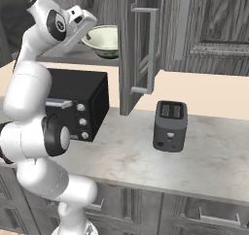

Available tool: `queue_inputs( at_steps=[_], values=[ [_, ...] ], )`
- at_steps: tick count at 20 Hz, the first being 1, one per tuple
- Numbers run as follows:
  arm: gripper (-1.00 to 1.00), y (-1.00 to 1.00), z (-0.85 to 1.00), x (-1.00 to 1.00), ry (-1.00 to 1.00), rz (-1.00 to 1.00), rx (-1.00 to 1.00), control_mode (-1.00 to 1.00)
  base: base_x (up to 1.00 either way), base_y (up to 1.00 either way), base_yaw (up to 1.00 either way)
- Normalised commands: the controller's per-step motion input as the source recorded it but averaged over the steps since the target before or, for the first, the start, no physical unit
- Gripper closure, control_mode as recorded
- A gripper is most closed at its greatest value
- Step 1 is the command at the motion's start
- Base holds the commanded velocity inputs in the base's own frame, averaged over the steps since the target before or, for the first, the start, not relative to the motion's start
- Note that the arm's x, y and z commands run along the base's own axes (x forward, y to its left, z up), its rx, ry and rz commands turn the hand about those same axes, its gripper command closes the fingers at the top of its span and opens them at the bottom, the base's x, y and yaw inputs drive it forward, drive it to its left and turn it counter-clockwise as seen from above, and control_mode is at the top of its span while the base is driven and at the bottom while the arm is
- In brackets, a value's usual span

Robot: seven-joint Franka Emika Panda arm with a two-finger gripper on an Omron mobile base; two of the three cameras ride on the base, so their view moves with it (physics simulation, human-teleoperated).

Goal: Move the bowls from the cabinet to the plates on the dining table.

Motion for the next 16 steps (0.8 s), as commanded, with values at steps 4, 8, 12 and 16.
queue_inputs(
  at_steps=[4, 8, 12, 16],
  values=[
    [1.0, 0.36, 0.01, -0.58, 0.03, 0.05, 0.0, -1.0, 0.0, 0.0, 0.0],
    [1.0, 0.41, 0.11, -0.58, 0.09, 0.07, 0.0, -1.0, 0.0, 0.0, 0.0],
    [1.0, 0.38, 0.02, -0.71, 0.09, 0.08, 0.0, -1.0, 0.0, 0.0, 0.0],
    [1.0, 0.27, 0.01, -0.8, 0.1, 0.07, 0.0, -1.0, 0.0, 0.0, 0.0]
  ],
)
